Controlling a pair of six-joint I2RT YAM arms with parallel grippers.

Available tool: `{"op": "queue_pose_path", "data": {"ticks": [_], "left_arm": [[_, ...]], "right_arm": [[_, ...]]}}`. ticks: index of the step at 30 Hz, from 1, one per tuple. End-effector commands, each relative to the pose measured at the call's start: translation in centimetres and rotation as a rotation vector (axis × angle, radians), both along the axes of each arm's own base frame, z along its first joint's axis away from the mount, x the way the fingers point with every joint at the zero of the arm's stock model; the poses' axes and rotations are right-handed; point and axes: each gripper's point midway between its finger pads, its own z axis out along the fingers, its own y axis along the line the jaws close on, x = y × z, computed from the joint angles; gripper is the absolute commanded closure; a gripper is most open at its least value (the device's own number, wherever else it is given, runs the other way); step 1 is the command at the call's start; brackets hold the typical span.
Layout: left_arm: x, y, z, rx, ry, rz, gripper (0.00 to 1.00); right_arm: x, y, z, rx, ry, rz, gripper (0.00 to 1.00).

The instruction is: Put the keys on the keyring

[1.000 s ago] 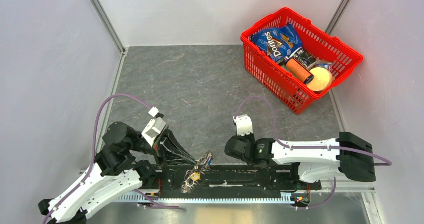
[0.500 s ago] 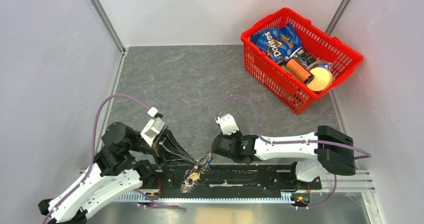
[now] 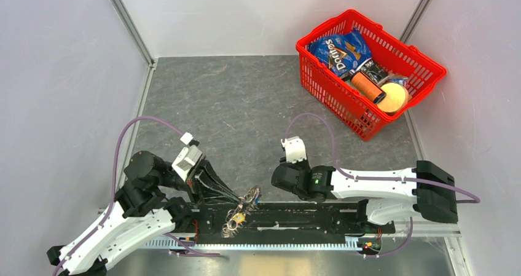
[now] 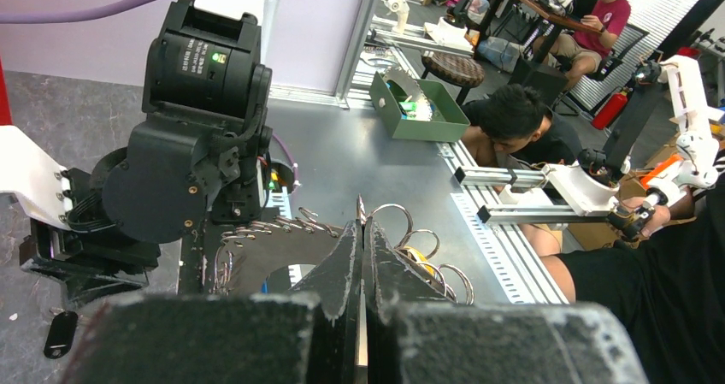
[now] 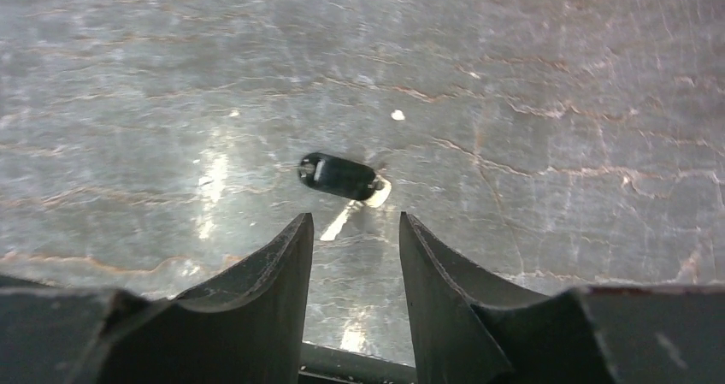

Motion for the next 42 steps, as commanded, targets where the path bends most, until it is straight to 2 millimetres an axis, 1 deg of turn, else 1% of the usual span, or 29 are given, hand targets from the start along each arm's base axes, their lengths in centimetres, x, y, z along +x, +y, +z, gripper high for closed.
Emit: {"op": "queue_pose_path", "data": {"ticks": [1,3,9,12,15,20,29,33,38,42], "left_arm": [[-0.2,0.3,2.1,-0.060,-0.050,0.009,0.98],[-0.2,0.3,2.0,-0.059,-0.050,0.007,0.98],[-0.1,0.2,2.0,-0.060,-0.050,0.007,0.98],[-0.1,0.1,1.9,-0.059,-0.049,0.004,0.98],[-0.1,0.1,1.9,-0.060,-0.048,0.005,0.98],[-0.1,0.2,1.9,-0.059,-0.047,0.006,0.98],[0.0,0.1,1.8,-0.055,-0.049,0.006,0.98],[-0.1,0.1,1.8,-0.054,-0.051,0.006,0.98],[0.0,0.1,1.8,-0.052,-0.055,0.007,0.98],[0.0,0.1,1.7,-0.049,-0.056,0.005,0.98]], "right_arm": [[0.7,-2.5,-1.0,0.012,0.017,-0.144,0.52],[0.7,-2.7,-1.6,0.030,0.043,-0.175,0.55],[0.1,-2.1,-3.8,0.033,0.111,-0.207,0.59],[0.1,-2.0,-4.4,0.036,0.118,-0.234,0.61],[0.7,-2.3,-4.3,0.063,0.105,-0.282,0.64],[1.8,-2.6,-4.1,0.090,0.103,-0.340,0.64],[3.3,-2.6,-5.2,0.135,0.143,-0.421,0.63],[3.8,-2.3,-5.2,0.188,0.146,-0.436,0.64],[3.9,-2.4,-4.5,0.219,0.133,-0.438,0.64],[3.6,-2.0,-4.7,0.213,0.160,-0.410,0.64]]}}
